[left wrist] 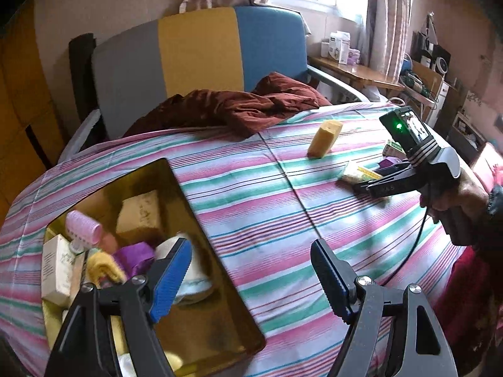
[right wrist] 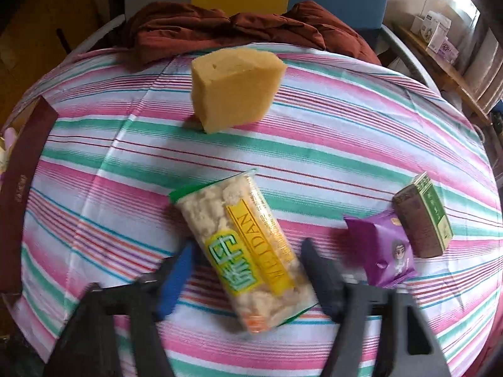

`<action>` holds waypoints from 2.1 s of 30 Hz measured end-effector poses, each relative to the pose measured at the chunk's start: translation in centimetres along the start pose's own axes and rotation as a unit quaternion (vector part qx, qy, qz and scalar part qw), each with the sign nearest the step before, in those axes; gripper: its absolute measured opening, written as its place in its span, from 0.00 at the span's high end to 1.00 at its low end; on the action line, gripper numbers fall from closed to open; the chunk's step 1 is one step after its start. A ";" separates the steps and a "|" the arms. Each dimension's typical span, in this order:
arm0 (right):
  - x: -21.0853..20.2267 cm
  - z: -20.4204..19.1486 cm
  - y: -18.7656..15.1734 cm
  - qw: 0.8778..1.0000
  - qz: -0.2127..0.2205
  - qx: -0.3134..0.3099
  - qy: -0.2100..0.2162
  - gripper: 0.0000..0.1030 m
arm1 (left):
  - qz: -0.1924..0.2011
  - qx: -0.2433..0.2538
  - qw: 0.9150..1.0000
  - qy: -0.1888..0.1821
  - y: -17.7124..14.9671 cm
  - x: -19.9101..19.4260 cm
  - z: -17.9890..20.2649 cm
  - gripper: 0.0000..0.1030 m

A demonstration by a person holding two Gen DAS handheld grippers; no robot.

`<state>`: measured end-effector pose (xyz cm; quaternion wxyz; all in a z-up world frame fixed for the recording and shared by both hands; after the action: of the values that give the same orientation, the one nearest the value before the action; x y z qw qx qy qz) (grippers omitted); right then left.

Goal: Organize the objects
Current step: 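Move both tools back from the tray toward the remaining items, then grasp the yellow sponge with the left tool while the right tool grasps the WEIDAN cracker pack, then carry the sponge and cracker pack over the tray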

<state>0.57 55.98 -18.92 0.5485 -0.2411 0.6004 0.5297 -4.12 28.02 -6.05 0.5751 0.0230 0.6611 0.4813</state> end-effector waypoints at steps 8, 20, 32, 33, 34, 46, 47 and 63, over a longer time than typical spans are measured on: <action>-0.7 0.5 -1.1 1.000 -0.020 0.009 -0.022 0.52 | -0.015 -0.002 1.000 -0.023 3.2 3.7 2.0 0.24; -0.8 1.7 -1.7 0.999 -0.042 0.030 -0.006 0.52 | -0.038 0.018 0.998 -0.052 9.3 12.3 5.3 0.24; -1.0 2.4 -1.7 0.998 -0.045 0.035 0.003 0.51 | -0.054 0.087 0.993 -0.061 13.2 20.5 8.3 0.25; -1.0 2.4 -1.7 0.998 -0.045 0.035 0.003 0.51 | -0.055 0.087 0.993 -0.061 13.4 20.9 8.4 0.25; -1.1 2.5 -1.7 0.998 -0.045 0.035 0.003 0.51 | -0.056 0.088 0.992 -0.064 13.7 21.4 8.5 0.25; -1.4 2.8 -1.6 0.999 -0.040 0.029 0.001 0.51 | -0.078 0.105 0.988 -0.082 13.6 23.1 9.9 0.65; -1.5 2.6 -1.6 0.999 -0.038 0.028 0.000 0.51 | -0.076 0.106 0.988 -0.077 13.5 22.7 9.9 0.65; -3.1 0.6 -2.8 1.000 -0.012 0.015 0.007 0.53 | -0.028 0.040 0.996 -0.072 11.6 11.3 8.4 0.65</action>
<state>4.10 54.72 -17.03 0.5538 -0.2437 0.6091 0.5128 -7.44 45.99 -5.65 0.6332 0.0619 0.6371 0.4352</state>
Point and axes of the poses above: each gripper's, at about its wrist camera, not at the fingertips, and x roughly the way its jaws point, z to its right, y to its top, the point moved 6 cm from there along x, roughly the way its jaws point, and after that the axes turned 10 degrees about -y, right-handed, at the moved point
